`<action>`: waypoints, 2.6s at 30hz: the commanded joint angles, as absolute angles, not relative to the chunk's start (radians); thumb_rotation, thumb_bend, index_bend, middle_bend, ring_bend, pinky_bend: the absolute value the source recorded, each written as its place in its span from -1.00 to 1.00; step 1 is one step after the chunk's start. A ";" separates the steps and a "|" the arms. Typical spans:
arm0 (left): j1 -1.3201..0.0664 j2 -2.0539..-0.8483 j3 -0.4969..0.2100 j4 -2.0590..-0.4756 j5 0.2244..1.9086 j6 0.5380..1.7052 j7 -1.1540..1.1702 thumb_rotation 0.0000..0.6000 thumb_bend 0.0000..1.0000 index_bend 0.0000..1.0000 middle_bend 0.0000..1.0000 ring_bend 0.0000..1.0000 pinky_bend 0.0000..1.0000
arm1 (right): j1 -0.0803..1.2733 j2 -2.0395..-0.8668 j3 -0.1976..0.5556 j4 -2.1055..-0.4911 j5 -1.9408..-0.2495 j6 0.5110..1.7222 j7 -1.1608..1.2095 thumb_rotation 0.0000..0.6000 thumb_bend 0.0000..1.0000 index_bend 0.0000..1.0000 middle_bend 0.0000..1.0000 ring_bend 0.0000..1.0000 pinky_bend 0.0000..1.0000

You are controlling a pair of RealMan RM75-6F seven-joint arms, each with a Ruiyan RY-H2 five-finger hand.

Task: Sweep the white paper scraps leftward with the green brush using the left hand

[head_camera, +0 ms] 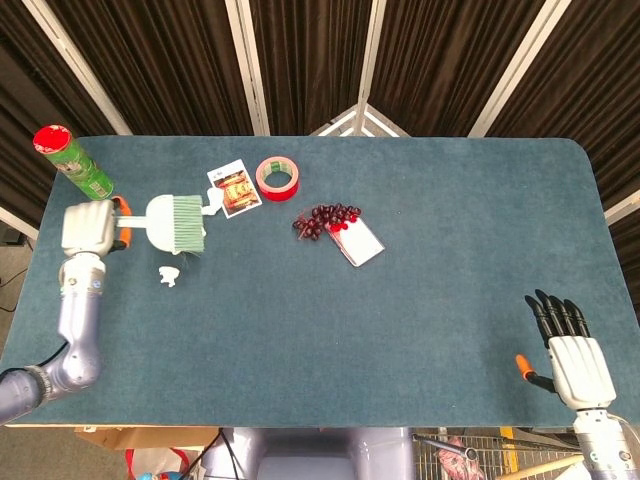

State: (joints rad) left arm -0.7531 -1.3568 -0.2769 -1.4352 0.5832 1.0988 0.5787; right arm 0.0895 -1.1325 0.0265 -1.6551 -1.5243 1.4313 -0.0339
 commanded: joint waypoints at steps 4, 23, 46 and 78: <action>-0.784 -1.432 -0.253 -1.395 0.547 1.090 0.644 1.00 0.47 0.54 1.00 1.00 1.00 | 0.089 -1.124 0.028 -1.658 -1.516 1.428 -0.019 1.00 -0.36 -1.00 -1.00 -1.00 -1.00; -0.695 -1.391 -0.177 -1.360 0.541 1.069 0.627 1.00 0.47 0.54 1.00 1.00 1.00 | 0.085 -1.127 0.022 -1.670 -1.520 1.432 -0.038 1.00 -0.36 -1.00 -1.00 -1.00 -1.00; -0.513 -1.186 -0.180 -1.748 0.909 1.222 0.307 1.00 0.43 0.50 1.00 1.00 1.00 | 0.081 -1.131 0.022 -1.666 -1.536 1.448 -0.047 1.00 -0.36 -1.00 -1.00 -1.00 -1.00; -0.305 -1.223 0.095 -1.807 1.403 1.512 0.242 1.00 -1.00 -1.00 -1.00 -0.90 -0.55 | 0.078 -1.130 0.026 -1.659 -1.538 1.458 -0.051 1.00 -0.36 -1.00 -1.00 -1.00 -1.00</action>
